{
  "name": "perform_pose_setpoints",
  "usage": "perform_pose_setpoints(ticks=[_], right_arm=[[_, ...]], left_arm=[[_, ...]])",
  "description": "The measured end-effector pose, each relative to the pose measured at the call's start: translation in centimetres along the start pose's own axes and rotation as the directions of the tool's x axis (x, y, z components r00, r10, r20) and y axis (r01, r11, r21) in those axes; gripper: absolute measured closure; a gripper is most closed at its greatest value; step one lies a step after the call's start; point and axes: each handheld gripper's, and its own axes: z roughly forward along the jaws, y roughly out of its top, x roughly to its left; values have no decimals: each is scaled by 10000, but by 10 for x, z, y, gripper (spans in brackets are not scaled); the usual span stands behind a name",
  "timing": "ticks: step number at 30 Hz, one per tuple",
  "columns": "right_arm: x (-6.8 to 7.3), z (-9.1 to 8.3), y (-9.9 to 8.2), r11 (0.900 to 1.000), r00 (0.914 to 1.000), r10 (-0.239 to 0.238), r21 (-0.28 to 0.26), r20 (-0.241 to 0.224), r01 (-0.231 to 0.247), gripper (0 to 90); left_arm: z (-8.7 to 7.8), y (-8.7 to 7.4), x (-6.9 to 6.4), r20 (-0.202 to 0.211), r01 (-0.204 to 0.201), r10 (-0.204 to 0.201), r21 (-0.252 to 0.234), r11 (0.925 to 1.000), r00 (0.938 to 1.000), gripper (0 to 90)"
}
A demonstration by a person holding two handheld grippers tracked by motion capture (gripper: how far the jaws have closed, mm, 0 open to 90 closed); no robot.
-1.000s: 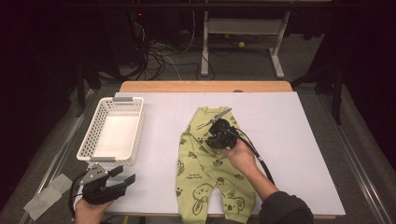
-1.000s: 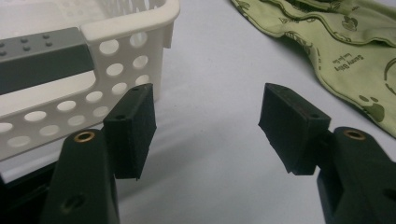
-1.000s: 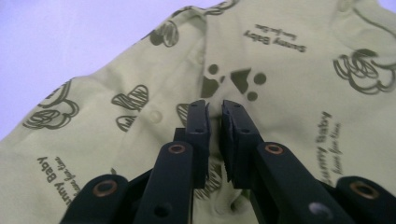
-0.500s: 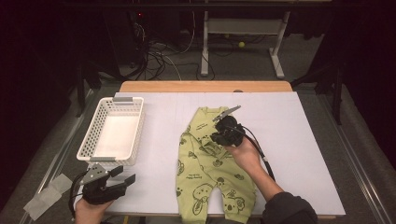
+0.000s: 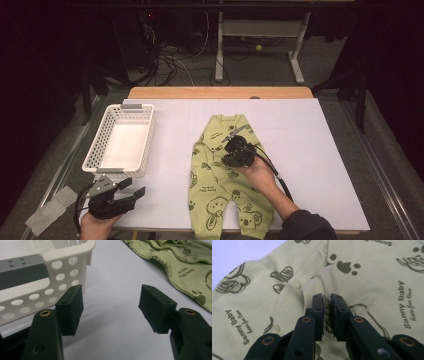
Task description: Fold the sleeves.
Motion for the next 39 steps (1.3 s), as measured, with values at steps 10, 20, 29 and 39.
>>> perform_pose_setpoints(ticks=[10, 20, 29, 39], right_arm=[[-11, -15, -5, 9980, 9991, 393, -503, 161, -384, 700], [-19, -29, -12, 9934, 9966, 710, -928, 429, -667, 598], [-25, -40, -21, 9883, 9931, 930, -1274, 710, -834, 510], [-33, -52, -32, 9759, 9878, 1361, -1820, 753, -1206, 476]], left_arm=[[1, 0, 0, 6, 26, -26, 40, 10000, 10000, 334], [2, 0, 1, 5, 45, -45, 64, 10000, 10000, 335], [2, 0, 1, 5, 59, -59, 97, 9999, 10000, 334], [2, -2, 5, 103, 291, -292, 47, 9996, 9995, 334]])
